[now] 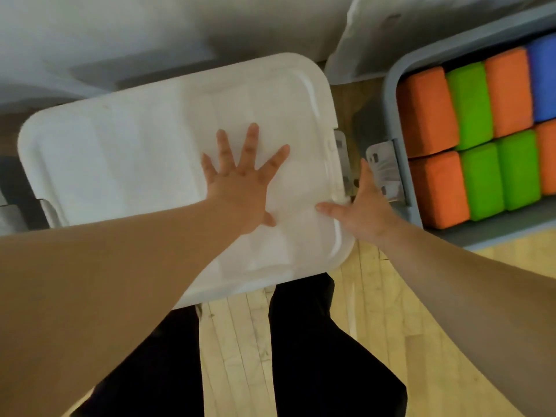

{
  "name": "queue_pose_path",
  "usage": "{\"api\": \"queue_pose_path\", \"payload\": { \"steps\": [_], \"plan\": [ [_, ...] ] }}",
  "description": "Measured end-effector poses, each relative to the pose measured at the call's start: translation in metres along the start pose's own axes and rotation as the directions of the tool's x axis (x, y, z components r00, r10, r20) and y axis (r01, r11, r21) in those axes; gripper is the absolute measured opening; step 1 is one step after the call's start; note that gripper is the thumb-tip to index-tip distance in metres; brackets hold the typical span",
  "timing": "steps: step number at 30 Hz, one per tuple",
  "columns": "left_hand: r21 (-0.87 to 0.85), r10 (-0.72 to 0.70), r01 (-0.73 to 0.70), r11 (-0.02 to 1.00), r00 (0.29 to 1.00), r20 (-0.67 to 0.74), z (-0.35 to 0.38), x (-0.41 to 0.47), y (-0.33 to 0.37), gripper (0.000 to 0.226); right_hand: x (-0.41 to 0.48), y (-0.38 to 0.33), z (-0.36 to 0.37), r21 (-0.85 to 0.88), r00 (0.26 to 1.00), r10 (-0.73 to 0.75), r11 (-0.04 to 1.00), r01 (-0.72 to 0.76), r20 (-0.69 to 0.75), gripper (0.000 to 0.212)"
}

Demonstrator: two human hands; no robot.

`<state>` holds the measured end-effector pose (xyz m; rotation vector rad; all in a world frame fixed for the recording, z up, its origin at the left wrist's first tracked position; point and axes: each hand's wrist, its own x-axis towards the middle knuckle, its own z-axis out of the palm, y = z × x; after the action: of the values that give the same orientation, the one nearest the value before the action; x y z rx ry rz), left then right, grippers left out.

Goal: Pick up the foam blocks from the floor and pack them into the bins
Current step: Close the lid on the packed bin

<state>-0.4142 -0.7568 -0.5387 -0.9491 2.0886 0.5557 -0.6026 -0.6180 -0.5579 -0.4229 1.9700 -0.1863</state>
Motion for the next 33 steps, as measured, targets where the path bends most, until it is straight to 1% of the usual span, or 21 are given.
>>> {"api": "queue_pose_path", "payload": {
  "steps": [2, 4, 6, 8, 10, 14, 18, 20, 22, 24, 26, 28, 30, 32, 33],
  "plan": [
    [0.019, -0.009, 0.009, 1.000, 1.000, 0.012, -0.002, -0.001, 0.000, 0.133, 0.005, 0.003, -0.003, 0.013, 0.999, -0.002, 1.000, 0.002, 0.036, 0.134],
    [0.027, -0.024, 0.023, 0.999, 0.999, 0.032, -0.005, -0.002, 0.001, 0.132, 0.004, 0.002, -0.003, 0.023, 1.000, -0.030, 0.999, 0.029, 0.005, 0.132],
    [0.031, -0.028, 0.027, 0.999, 0.998, 0.050, -0.008, -0.002, 0.003, 0.132, -0.007, 0.006, -0.001, 0.001, 0.990, -0.098, 0.995, 0.098, -0.100, 0.118],
    [0.042, -0.038, 0.036, 0.998, 0.997, 0.060, -0.010, -0.003, 0.002, 0.132, -0.022, 0.010, 0.003, -0.118, 0.964, -0.223, 0.971, 0.206, -0.148, 0.096],
    [0.056, -0.049, 0.045, 0.997, 0.996, 0.070, -0.011, -0.002, 0.004, 0.132, -0.029, 0.014, 0.003, -0.234, 0.939, -0.325, 0.927, 0.293, -0.112, 0.080],
    [0.071, -0.055, 0.051, 0.996, 0.997, 0.051, -0.011, -0.001, 0.005, 0.131, -0.021, 0.018, -0.002, -0.357, 0.901, -0.433, 0.846, 0.396, -0.025, 0.071],
    [0.076, -0.052, 0.049, 0.996, 0.998, 0.035, -0.008, -0.002, 0.002, 0.131, -0.024, 0.014, -0.001, -0.415, 0.892, -0.453, 0.810, 0.415, 0.008, 0.073],
    [0.073, -0.047, 0.045, 0.996, 0.998, 0.037, -0.009, -0.002, 0.004, 0.132, -0.025, 0.013, -0.012, -0.452, 0.906, -0.422, 0.800, 0.394, 0.043, 0.074],
    [0.070, -0.054, 0.051, 0.996, 0.998, 0.043, -0.013, -0.005, 0.003, 0.131, -0.027, 0.004, -0.031, -0.529, 0.908, -0.411, 0.754, 0.389, 0.083, 0.071],
    [0.069, -0.061, 0.057, 0.996, 0.997, 0.050, -0.017, -0.010, 0.004, 0.129, -0.030, -0.012, -0.058, -0.578, 0.888, -0.453, 0.704, 0.412, 0.080, 0.066],
    [0.043, -0.052, 0.051, 0.998, 0.998, 0.035, -0.026, -0.015, 0.009, 0.123, -0.032, -0.032, -0.093, -0.595, 0.850, -0.527, 0.678, 0.431, 0.015, 0.060],
    [-0.019, -0.025, 0.025, 1.000, 0.999, -0.036, -0.046, -0.019, 0.022, 0.115, -0.035, -0.057, -0.130, -0.649, 0.777, -0.624, 0.625, 0.433, -0.082, 0.055],
    [-0.094, 0.019, -0.037, 0.995, 0.984, -0.179, -0.078, -0.019, 0.041, 0.107, -0.038, -0.084, -0.168, -0.690, 0.662, -0.725, 0.579, 0.435, -0.191, 0.052],
    [-0.215, 0.039, -0.109, 0.970, 0.952, -0.304, -0.119, -0.016, 0.063, 0.104, -0.040, -0.111, -0.206, -0.698, 0.534, -0.794, 0.558, 0.449, -0.291, 0.051],
    [-0.278, 0.049, -0.156, 0.948, 0.933, -0.357, -0.142, -0.013, 0.074, 0.104, -0.040, -0.123, -0.223, -0.704, 0.501, -0.806, 0.553, 0.446, -0.315, 0.054]
  ]
}}
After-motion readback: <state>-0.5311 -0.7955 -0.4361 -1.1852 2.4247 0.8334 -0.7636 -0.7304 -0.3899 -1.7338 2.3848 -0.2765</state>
